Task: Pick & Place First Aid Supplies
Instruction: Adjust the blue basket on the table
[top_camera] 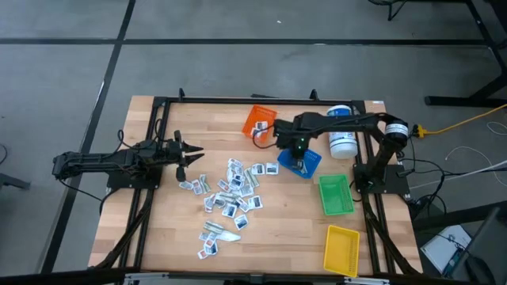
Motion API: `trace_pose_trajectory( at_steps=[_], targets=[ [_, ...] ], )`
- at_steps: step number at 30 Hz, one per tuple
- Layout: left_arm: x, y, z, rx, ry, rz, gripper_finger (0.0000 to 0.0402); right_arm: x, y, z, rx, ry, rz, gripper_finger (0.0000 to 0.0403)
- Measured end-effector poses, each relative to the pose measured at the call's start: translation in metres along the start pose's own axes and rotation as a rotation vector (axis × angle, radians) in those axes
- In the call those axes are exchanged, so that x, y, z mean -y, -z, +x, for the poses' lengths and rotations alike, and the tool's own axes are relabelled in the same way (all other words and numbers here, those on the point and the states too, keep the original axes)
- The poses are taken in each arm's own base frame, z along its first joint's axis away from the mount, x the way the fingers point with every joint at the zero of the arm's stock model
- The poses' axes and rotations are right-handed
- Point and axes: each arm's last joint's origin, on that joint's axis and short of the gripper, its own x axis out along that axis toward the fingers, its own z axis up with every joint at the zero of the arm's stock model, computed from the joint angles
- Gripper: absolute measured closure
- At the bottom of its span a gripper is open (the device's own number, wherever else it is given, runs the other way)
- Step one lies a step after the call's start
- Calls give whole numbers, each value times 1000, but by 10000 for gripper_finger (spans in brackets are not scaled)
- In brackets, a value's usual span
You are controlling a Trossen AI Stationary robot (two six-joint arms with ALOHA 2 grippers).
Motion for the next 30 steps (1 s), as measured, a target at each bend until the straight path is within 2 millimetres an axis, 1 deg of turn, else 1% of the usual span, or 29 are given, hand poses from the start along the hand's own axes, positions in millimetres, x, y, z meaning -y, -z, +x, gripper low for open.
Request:
trace_pose_trajectory(
  at_steps=[4,10,14,18,21,23,25,28,30],
  targets=[
    [0,0,0,0,0,0,310,0,-5,8,77,9,-30,353],
    [0,0,0,0,0,0,310,1,-20,5,232,38,-40,354],
    [0,0,0,0,0,0,311,2,-26,4,303,47,-63,354],
    [0,0,0,0,0,0,309,4,-36,0,411,125,-60,354],
    [0,0,0,1,0,0,310,5,-40,-2,444,161,-75,354],
    [0,0,0,0,0,0,311,5,-41,-5,448,144,-69,354],
    [0,0,0,0,0,0,310,-1,-44,-11,464,85,-63,354],
    [0,0,0,0,0,0,309,-18,-48,-19,463,-23,-94,354],
    [0,0,0,0,0,0,309,-30,-46,-20,436,-99,-141,354]
  ],
)
